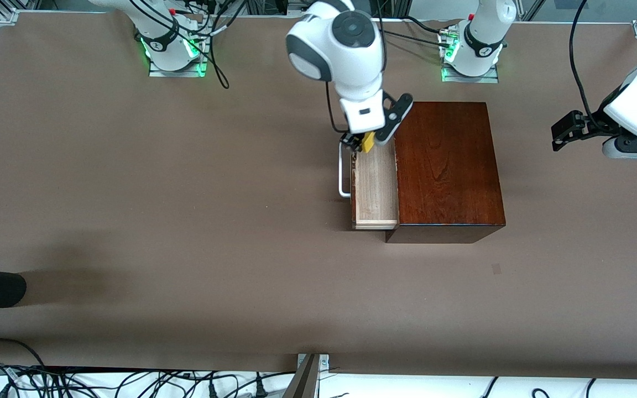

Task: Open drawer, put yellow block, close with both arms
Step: 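Carry the yellow cube with the right gripper over the open drawer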

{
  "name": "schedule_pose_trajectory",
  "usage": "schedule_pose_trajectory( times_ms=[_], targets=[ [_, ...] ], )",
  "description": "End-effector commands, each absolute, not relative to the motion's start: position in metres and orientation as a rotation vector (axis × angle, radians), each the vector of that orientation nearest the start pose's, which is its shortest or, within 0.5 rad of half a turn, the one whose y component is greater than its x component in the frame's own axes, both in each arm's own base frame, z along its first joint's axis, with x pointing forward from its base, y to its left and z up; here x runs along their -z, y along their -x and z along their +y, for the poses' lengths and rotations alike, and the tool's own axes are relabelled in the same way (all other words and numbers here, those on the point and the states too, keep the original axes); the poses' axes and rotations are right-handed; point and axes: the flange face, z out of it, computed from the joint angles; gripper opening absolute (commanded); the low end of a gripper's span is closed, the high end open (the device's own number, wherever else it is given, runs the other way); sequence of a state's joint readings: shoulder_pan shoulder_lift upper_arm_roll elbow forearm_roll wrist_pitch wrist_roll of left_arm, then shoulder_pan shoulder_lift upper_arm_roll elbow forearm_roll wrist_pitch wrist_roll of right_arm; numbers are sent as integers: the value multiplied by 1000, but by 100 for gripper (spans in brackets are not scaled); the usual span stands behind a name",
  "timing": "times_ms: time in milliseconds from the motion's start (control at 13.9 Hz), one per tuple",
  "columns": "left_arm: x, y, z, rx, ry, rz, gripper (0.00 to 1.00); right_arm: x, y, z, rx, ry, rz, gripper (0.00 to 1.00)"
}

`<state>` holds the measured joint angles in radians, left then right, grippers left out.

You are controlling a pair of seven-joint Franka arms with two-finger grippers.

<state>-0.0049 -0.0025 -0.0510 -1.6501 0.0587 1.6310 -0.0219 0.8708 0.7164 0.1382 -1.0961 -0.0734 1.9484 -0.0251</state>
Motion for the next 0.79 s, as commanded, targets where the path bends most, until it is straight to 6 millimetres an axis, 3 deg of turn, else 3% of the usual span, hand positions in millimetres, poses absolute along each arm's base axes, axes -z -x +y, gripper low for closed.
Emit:
schedule_pose_trajectory(
  times_ms=[0,144,719],
  targets=[
    [-598,-556,-25,-22,3106,79,100,-395,-420,649,217,2645,-1673,0],
    [-598,-556,-24,-25,3106,77,100,-377,-407,660,229,2628,-1777,0],
    [-598,-560,-26,-22,3107,82,100,-337,-421,671,354,2572,-1844,0]
  ],
)
